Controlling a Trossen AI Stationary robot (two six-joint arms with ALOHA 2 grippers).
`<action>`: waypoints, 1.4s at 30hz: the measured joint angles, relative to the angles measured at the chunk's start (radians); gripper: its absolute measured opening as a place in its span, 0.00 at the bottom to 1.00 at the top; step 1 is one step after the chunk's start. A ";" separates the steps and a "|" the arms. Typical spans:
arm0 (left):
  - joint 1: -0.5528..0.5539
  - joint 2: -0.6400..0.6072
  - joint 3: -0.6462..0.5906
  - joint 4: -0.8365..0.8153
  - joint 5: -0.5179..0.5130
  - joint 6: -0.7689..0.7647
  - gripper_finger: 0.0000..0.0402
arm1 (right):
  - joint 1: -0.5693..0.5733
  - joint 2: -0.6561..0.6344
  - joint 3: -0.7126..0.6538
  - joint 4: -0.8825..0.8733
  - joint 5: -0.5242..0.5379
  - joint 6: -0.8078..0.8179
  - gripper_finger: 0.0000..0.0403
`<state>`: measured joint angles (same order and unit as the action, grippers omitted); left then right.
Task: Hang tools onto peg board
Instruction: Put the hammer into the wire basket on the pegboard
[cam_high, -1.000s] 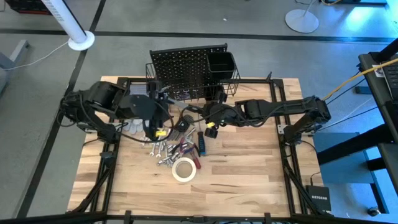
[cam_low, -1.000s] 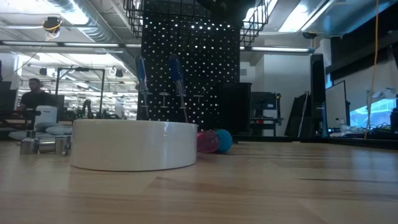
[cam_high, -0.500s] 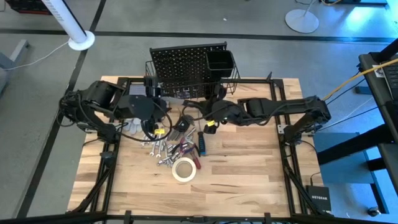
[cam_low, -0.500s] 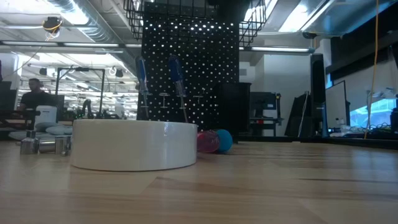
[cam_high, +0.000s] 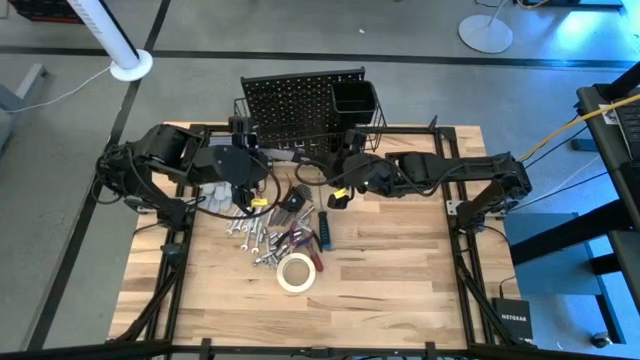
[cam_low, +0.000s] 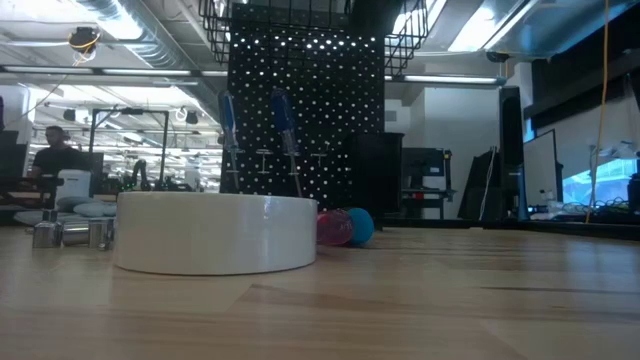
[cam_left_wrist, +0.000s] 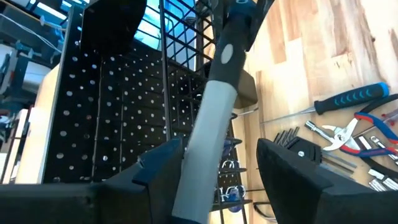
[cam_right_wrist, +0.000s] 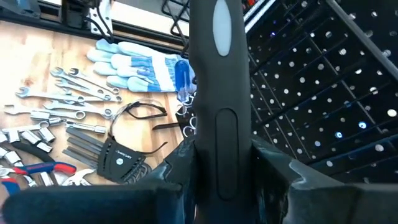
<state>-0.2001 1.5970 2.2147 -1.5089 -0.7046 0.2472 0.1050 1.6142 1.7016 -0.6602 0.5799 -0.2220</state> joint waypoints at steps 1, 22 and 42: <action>0.000 0.000 0.000 0.000 -0.002 0.005 0.47 | 0.000 0.000 0.000 0.005 -0.001 -0.008 0.27; 0.032 0.002 0.000 -0.065 0.046 -0.009 0.40 | 0.028 -0.001 0.001 0.067 0.011 -0.134 0.27; 0.023 0.000 -0.001 -0.066 0.073 0.022 0.17 | 0.037 -0.007 0.002 0.087 0.008 -0.158 0.28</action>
<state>-0.1768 1.5970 2.2139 -1.5750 -0.6317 0.2692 0.1422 1.6073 1.7035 -0.5732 0.5880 -0.3800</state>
